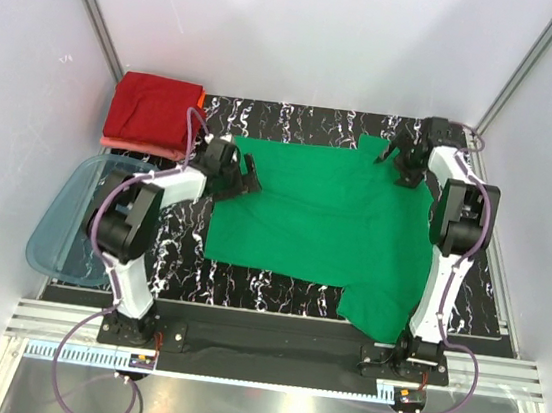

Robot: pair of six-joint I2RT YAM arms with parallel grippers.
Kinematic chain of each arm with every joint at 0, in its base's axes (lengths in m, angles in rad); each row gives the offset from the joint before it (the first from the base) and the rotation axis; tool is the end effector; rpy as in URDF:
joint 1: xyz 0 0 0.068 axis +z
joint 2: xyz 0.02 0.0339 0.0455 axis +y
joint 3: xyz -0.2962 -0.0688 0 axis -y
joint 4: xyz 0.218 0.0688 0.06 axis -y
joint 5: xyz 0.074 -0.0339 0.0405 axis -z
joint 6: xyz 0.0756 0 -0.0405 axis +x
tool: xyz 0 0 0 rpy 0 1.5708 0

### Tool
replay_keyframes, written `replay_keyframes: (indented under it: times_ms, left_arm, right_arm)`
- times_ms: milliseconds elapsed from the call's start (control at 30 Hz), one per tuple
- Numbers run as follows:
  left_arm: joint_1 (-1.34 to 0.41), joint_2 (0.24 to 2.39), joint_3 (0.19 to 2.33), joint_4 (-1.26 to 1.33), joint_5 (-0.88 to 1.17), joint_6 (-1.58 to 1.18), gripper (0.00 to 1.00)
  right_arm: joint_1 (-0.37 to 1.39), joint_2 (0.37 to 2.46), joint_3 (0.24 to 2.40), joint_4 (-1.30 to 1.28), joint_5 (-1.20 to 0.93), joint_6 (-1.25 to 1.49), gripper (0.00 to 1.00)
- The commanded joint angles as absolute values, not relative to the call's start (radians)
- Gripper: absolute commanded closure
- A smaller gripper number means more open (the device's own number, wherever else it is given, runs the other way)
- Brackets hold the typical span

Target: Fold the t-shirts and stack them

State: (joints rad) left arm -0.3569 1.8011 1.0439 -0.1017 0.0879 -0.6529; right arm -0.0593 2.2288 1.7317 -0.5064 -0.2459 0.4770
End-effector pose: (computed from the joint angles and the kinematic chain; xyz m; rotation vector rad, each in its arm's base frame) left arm 0.3582 -0.1407 0.1827 -0.3288 2.4834 -0.5469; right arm 0.5007 -0.0113 0.1724 0.5980 2.5297 0.4711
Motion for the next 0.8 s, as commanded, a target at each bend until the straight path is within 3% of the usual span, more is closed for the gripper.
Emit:
replay_keyframes:
  times_ms: [0, 267, 400, 567, 767]
  left_arm:
    - [-0.299, 1.877, 1.115, -0.113, 0.077, -0.624, 0.04]
    - [-0.218, 2.012, 1.374, -0.221, 0.098, -0.624, 0.05]
    - [-0.213, 1.979, 1.474, -0.284, 0.107, -0.623, 0.05]
    - [-0.213, 1.766, 1.457, -0.331, 0.117, -0.579, 0.05]
    - [-0.215, 1.440, 1.262, -0.420, 0.072, -0.541, 0.05]
  right_arm:
    - [-0.066, 2.354, 1.903, -0.528, -0.285, 0.511, 0.00]
    - [-0.066, 2.617, 2.360, -0.649, -0.385, 0.561, 0.01]
    - [-0.064, 2.692, 2.632, -0.726, -0.506, 0.575, 0.00]
    - [-0.069, 2.495, 2.554, -0.747, -0.506, 0.526, 0.00]
    - [-0.071, 2.075, 2.199, -0.798, -0.252, 0.482, 0.00]
